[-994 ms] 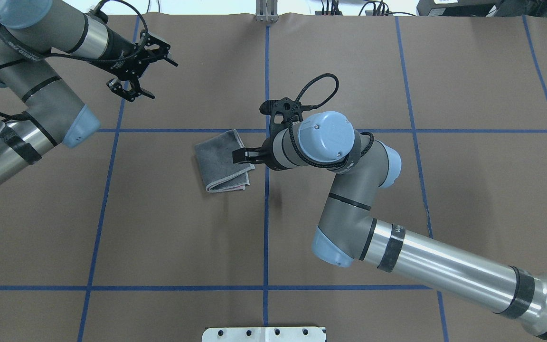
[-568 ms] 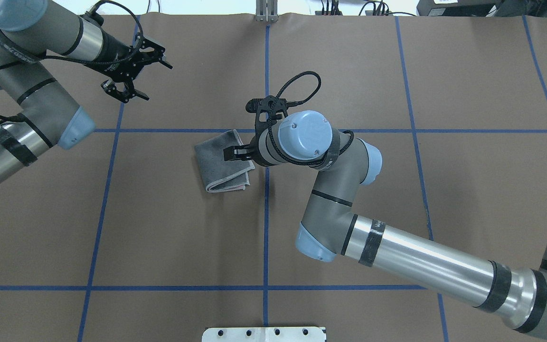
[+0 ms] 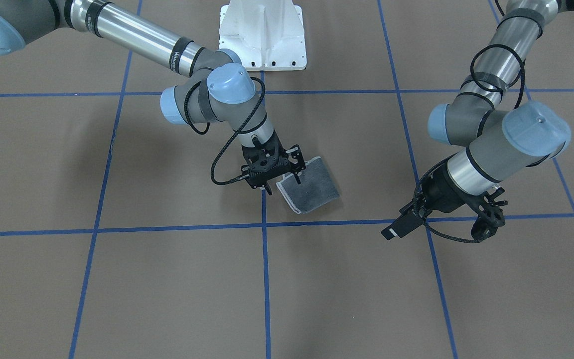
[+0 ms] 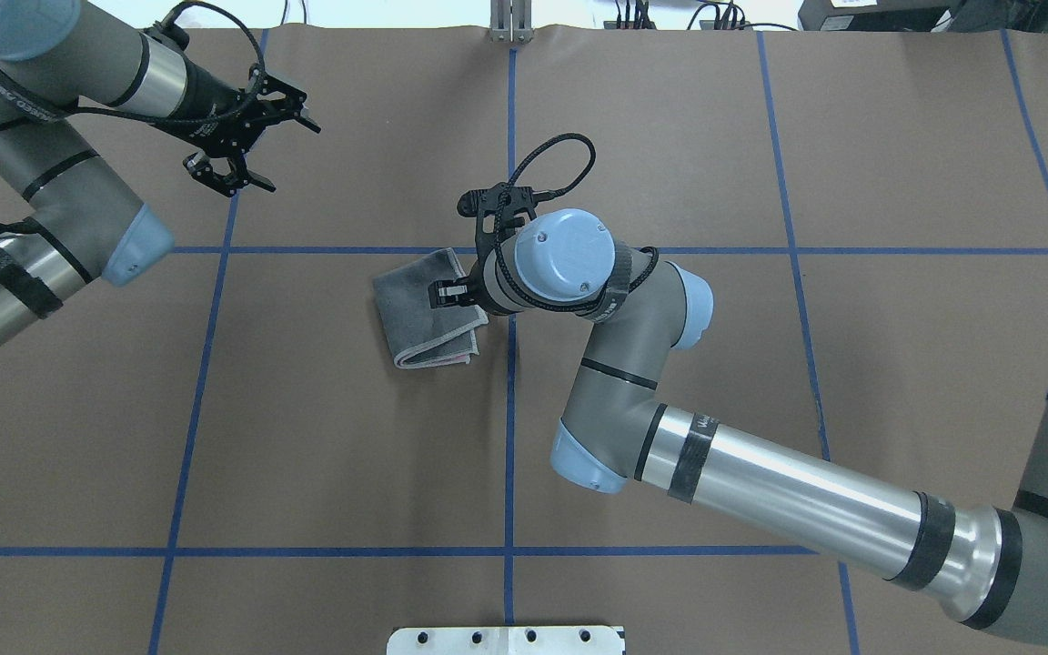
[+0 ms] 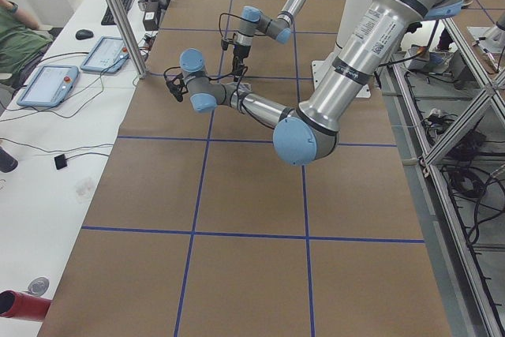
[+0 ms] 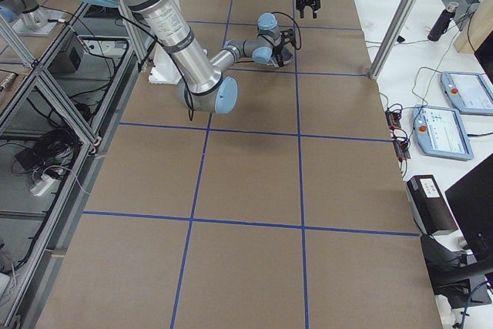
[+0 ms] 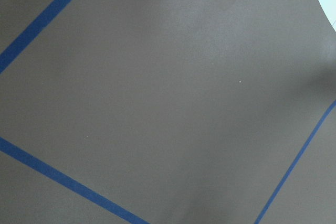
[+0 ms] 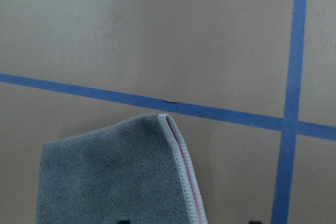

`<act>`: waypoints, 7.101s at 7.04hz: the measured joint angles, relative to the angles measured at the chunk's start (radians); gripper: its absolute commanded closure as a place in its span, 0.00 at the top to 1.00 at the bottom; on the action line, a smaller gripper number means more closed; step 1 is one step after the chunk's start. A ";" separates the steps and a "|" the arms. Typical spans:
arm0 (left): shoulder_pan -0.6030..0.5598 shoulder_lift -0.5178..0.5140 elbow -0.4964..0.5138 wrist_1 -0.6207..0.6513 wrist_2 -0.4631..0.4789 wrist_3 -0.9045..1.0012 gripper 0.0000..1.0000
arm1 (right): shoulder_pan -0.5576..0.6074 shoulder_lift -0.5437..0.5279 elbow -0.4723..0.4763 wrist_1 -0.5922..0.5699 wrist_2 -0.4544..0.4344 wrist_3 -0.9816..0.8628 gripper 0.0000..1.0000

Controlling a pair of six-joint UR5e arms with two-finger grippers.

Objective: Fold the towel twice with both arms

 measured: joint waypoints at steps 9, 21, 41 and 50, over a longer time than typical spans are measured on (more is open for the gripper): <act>-0.015 0.003 0.002 0.001 -0.001 0.011 1.00 | -0.020 0.005 -0.022 -0.001 0.000 -0.031 0.00; -0.044 0.004 -0.002 0.003 -0.047 0.009 1.00 | -0.049 -0.082 0.129 -0.001 0.008 0.015 1.00; 0.330 -0.014 -0.063 -0.003 0.264 0.061 1.00 | 0.321 -0.125 0.180 -0.254 0.422 -0.187 1.00; -0.146 0.151 -0.082 0.104 0.063 0.654 1.00 | 0.571 -0.246 0.279 -0.648 0.442 -0.571 1.00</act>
